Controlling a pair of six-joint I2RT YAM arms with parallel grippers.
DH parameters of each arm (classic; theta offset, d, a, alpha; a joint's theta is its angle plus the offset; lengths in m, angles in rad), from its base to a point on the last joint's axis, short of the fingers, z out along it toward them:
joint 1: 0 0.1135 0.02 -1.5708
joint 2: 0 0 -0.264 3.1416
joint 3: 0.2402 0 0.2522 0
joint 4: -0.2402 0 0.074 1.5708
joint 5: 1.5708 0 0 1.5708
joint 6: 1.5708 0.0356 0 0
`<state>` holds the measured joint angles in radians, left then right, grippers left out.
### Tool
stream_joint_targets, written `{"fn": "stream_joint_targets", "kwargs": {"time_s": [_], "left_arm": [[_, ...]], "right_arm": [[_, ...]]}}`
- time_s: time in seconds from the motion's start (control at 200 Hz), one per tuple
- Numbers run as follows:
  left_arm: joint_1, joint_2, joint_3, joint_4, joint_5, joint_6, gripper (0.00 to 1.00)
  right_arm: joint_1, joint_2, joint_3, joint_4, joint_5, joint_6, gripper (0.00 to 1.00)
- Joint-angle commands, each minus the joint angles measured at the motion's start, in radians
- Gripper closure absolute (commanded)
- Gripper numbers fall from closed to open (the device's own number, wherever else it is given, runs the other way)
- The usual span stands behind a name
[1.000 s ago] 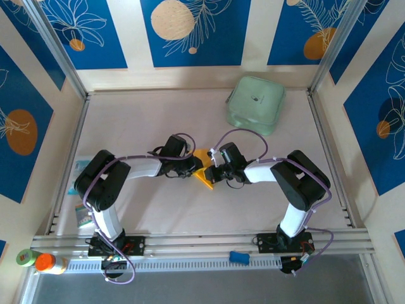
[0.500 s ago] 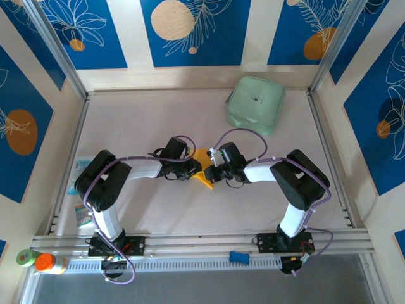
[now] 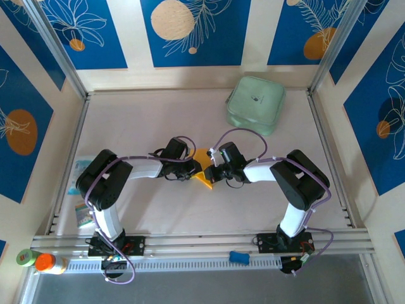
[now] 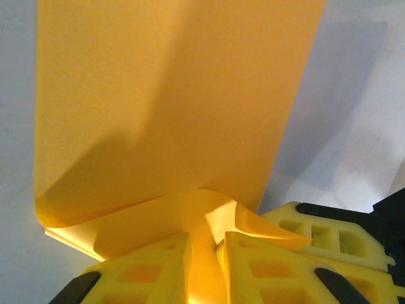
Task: Fold a paper plane with a square sheet of paper (pick it up from the middle)
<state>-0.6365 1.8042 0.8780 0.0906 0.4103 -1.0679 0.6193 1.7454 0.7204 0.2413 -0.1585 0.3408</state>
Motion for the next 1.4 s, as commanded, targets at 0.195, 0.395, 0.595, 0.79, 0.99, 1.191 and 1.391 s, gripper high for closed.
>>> {"fn": "stream_joint_targets", "kwargs": {"time_s": [0.195, 0.395, 0.595, 0.79, 0.99, 1.191, 1.391], "left_arm": [[-0.010, 0.038, 0.009, -0.046, -0.025, 0.024, 0.79], [-0.010, 0.043, 0.005, -0.066, -0.035, 0.025, 0.79], [-0.009, 0.038, -0.005, -0.071, -0.049, 0.025, 0.79], [-0.009, 0.044, -0.013, -0.075, -0.058, 0.023, 0.79], [-0.009, 0.043, -0.018, -0.075, -0.061, 0.019, 0.79], [-0.010, 0.040, -0.017, -0.079, -0.065, 0.015, 0.80], [-0.009, 0.040, -0.017, -0.087, -0.076, 0.010, 0.80]], "right_arm": [[-0.005, 0.031, 0.003, -0.060, 0.008, -0.004, 0.99], [-0.004, 0.024, 0.006, -0.062, 0.011, -0.001, 0.97], [-0.010, -0.016, 0.014, -0.079, 0.001, 0.016, 0.89], [-0.051, -0.116, 0.015, -0.144, -0.033, 0.066, 0.74], [-0.093, -0.255, 0.016, -0.308, -0.050, 0.138, 0.63], [-0.091, -0.301, 0.061, -0.478, -0.126, 0.225, 0.66], [-0.038, -0.228, 0.096, -0.478, -0.215, 0.276, 0.74]]}}
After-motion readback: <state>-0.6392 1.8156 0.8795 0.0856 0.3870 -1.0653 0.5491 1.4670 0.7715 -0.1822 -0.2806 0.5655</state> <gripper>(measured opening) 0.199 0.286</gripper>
